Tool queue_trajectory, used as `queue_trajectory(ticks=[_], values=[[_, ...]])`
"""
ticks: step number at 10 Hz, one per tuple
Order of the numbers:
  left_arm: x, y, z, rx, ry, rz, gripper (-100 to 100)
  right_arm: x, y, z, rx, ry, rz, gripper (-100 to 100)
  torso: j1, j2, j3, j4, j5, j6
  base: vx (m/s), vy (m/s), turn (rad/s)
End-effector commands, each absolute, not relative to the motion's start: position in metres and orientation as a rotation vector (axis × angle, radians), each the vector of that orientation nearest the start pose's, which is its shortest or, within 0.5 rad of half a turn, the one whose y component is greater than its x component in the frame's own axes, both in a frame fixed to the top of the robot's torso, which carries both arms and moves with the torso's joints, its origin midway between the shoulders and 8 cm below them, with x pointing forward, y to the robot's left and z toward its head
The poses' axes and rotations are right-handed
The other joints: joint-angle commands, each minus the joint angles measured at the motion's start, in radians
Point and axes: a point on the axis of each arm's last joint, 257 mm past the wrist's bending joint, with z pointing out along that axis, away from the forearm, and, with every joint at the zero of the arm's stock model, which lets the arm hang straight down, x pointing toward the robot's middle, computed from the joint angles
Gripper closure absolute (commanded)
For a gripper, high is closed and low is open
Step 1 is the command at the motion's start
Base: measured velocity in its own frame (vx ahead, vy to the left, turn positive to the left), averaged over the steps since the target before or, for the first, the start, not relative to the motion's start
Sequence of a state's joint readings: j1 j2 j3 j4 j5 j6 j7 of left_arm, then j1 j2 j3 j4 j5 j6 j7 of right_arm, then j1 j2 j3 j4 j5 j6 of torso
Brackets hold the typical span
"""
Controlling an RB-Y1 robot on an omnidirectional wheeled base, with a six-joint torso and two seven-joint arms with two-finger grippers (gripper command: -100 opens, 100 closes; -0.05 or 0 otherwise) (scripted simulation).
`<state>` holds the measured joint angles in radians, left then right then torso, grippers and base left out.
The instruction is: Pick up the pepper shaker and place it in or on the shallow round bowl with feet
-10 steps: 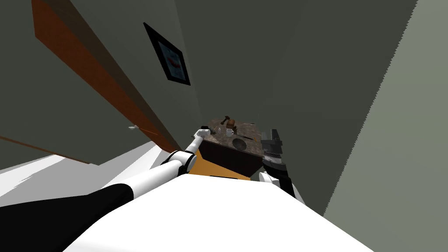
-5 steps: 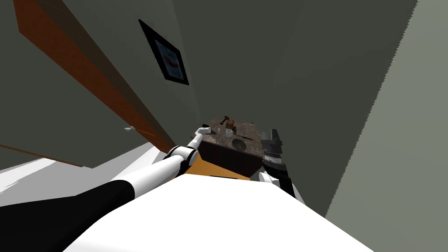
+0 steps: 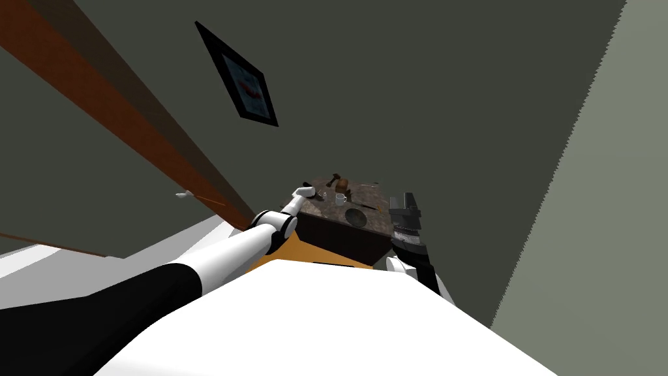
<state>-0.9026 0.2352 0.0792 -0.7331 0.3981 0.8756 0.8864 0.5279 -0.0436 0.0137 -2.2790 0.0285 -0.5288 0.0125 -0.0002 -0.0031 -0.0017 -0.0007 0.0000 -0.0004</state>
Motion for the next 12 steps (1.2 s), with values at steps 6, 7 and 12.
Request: queue_trajectory(ticks=[6, 7, 12], values=[[0.646, 0.187, -0.279, -2.882, 0.901, -0.952, -100, 0.339, -0.269, 0.02, 0.603, 0.667, 1.281, 0, 0.0, 0.001, 0.0, 0.0, 0.0, 0.0, 0.046, 0.005, -0.039], [0.643, 0.188, -0.283, -2.89, 0.898, -0.936, -100, 0.339, -0.269, 0.02, 0.603, 0.667, 1.281, 0, 0.0, 0.0, 0.0, 0.0, 0.0, 0.0, 0.038, 0.005, -0.033], [0.627, 0.185, -0.282, -3.007, 0.856, -0.795, -100, 0.339, -0.269, 0.02, 0.603, 0.667, 1.281, 0, 0.0, -0.001, -0.001, -0.001, 0.0, 0.0, 0.06, 0.004, -0.048]])
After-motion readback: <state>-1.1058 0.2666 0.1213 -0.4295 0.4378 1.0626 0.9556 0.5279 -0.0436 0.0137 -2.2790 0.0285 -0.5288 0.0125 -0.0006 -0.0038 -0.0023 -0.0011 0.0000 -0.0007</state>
